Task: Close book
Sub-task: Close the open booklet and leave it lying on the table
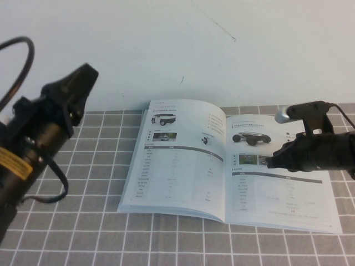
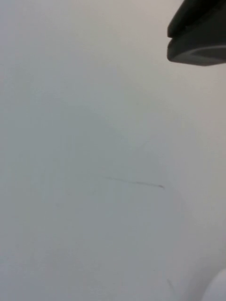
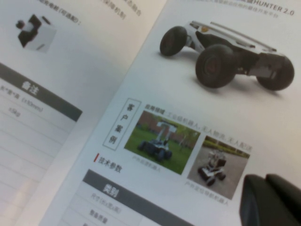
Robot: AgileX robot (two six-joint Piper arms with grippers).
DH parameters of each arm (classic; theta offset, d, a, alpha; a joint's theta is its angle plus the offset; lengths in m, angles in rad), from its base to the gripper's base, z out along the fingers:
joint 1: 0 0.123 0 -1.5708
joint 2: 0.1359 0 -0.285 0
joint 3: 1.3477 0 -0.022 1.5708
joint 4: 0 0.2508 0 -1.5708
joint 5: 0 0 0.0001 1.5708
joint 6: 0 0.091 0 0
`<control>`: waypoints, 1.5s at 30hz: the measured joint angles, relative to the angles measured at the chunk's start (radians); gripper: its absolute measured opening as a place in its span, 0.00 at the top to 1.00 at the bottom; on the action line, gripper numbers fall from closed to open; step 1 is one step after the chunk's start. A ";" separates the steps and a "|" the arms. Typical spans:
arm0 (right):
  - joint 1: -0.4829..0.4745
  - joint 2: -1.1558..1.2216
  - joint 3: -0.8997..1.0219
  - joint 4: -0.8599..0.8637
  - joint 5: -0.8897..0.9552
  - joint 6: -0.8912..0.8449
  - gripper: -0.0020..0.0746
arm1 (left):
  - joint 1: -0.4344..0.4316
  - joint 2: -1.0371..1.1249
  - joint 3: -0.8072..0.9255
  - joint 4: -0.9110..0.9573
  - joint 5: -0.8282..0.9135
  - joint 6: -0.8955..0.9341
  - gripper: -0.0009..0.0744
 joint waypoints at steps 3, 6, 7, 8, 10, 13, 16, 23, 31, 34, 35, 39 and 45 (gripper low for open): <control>0.000 0.000 0.000 0.002 0.000 0.000 0.98 | -0.057 0.005 0.093 -0.091 0.002 0.002 0.99; 0.000 0.000 0.000 0.014 0.000 0.000 0.98 | -0.134 0.023 0.153 -0.198 0.004 0.009 0.99; 0.000 0.000 0.000 0.021 0.000 0.000 0.98 | -0.175 0.035 0.175 -0.256 0.011 0.014 0.99; 0.000 0.000 0.000 0.023 0.000 0.000 0.98 | -0.203 0.045 0.188 -0.295 0.018 0.023 0.99; 0.000 0.000 0.000 0.030 0.000 0.000 0.98 | -0.266 0.076 0.212 -0.372 0.040 0.041 0.99; 0.000 0.000 0.000 0.030 0.007 0.000 0.98 | -0.342 0.139 0.225 -0.426 0.056 0.047 0.92; 0.000 0.000 0.000 0.030 0.024 0.000 0.98 | -0.404 0.223 0.225 -0.438 0.035 -0.001 0.75; 0.000 0.000 0.000 0.037 0.045 0.000 0.98 | -0.463 0.418 0.225 -0.422 -0.120 -0.145 0.35; 0.000 0.000 0.000 0.041 0.045 0.000 0.98 | -0.466 0.550 0.225 -0.400 -0.131 -0.236 0.32; 0.000 0.000 0.000 0.044 0.045 0.000 0.98 | -0.466 0.552 0.225 -0.405 -0.136 -0.248 0.32; 0.000 0.000 0.000 0.046 0.045 0.000 0.98 | -0.466 0.552 0.225 -0.414 -0.136 -0.253 0.32; 0.000 0.000 0.000 0.046 0.045 0.000 0.98 | -0.468 0.552 0.225 -0.472 -0.139 -0.263 0.32; 0.000 0.000 0.000 0.054 0.049 0.000 0.98 | -0.468 0.561 0.225 -0.492 -0.142 -0.283 0.32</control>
